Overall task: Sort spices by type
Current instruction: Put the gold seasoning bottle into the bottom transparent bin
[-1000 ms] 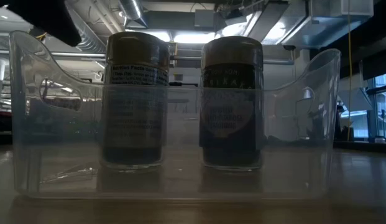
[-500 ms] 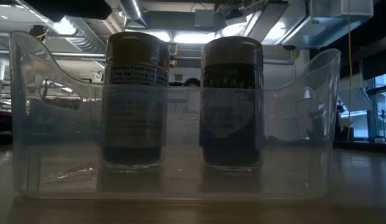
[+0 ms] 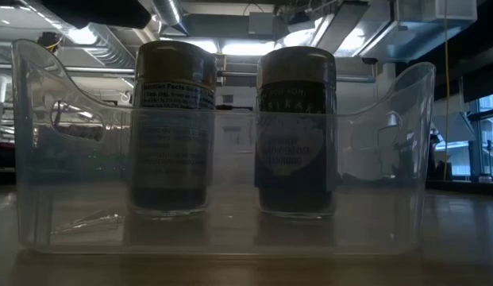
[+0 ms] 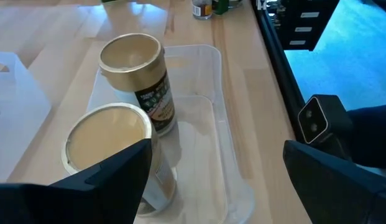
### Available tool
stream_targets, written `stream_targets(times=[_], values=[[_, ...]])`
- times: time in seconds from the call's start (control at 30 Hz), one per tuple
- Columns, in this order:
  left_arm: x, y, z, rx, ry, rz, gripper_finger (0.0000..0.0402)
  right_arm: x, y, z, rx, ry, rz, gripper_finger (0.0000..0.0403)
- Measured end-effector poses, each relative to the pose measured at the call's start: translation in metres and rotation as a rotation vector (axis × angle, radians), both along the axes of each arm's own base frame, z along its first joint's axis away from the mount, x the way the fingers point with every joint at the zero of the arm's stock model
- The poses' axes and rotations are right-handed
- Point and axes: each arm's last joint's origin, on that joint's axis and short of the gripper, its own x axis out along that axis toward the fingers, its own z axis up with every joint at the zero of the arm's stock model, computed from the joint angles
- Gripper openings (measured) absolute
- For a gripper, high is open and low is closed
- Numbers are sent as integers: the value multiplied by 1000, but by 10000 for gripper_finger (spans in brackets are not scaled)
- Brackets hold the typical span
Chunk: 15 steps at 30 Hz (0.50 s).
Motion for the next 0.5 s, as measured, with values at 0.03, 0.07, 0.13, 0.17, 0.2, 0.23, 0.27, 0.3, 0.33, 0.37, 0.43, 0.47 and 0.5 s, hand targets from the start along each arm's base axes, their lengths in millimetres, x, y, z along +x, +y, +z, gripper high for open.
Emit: stream_targets(times=[0.03,0.07,0.13,0.17,0.2,0.23,0.27,0.3,0.33,0.37,0.43,0.47,0.5], values=[[1,1,0,0,0,3,345,-3,2,0,6,10,-30,225],[1,1,0,2,0,3,345,-6,3,0,9,18,-69,225],[2,3,0,8,1,6,345,-13,6,-1,19,32,-164,225],[3,3,0,8,1,8,345,-16,8,-1,26,34,-199,225],[3,3,0,8,1,8,345,-20,10,-1,28,30,-224,225],[3,4,0,8,1,10,345,-25,13,-1,25,9,-239,225],[4,4,0,8,1,12,345,-29,15,0,19,-28,-246,225],[4,4,0,9,1,12,345,-32,19,-1,18,-71,-246,225],[4,4,0,9,1,12,345,-35,22,-1,19,-111,-241,225],[4,4,0,12,1,10,345,-38,24,-2,19,-138,-242,225],[4,5,0,20,1,7,345,-45,27,-2,18,-153,-256,225],[4,5,0,20,1,7,345,-45,27,-2,19,-150,-263,225],[4,5,0,19,1,7,345,-47,26,-2,14,-141,-261,225]])
